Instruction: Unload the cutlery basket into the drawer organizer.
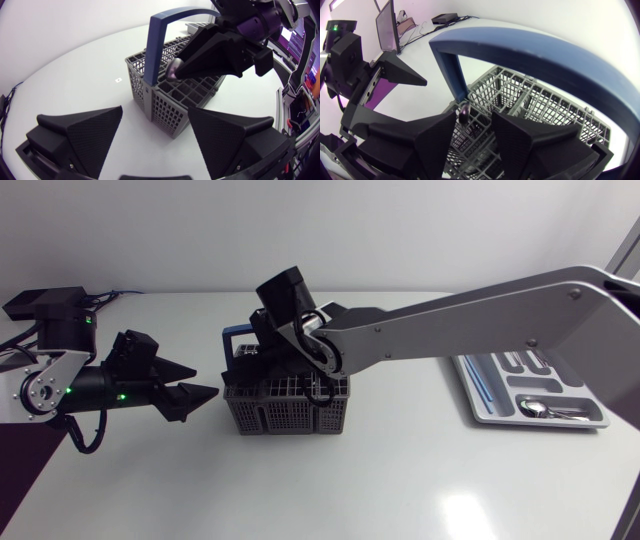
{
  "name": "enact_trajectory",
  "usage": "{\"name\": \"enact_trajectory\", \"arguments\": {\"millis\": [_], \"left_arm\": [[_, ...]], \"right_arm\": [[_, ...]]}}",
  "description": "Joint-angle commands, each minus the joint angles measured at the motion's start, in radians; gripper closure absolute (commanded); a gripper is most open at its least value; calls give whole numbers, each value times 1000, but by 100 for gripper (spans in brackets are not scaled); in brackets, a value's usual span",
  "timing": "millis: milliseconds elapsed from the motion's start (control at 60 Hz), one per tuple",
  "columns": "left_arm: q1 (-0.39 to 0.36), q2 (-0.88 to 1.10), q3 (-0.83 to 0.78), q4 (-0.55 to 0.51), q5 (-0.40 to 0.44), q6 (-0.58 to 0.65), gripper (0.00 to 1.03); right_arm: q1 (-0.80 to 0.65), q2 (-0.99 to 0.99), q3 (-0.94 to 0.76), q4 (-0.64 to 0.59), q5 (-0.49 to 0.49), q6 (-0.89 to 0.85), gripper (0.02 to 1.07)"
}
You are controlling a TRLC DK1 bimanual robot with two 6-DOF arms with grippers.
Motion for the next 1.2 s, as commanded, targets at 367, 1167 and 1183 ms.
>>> {"name": "enact_trajectory", "arguments": {"millis": [367,1167,1183], "left_arm": [[-3,-7,-29,6,16,20,12],[-5,-7,-27,6,16,22,12],[-5,-7,-27,6,16,22,12]], "right_arm": [[-7,-37,-28,24,3,28,52],[22,28,30,22,-14,30,71],[22,29,32,22,-15,30,71]]}}
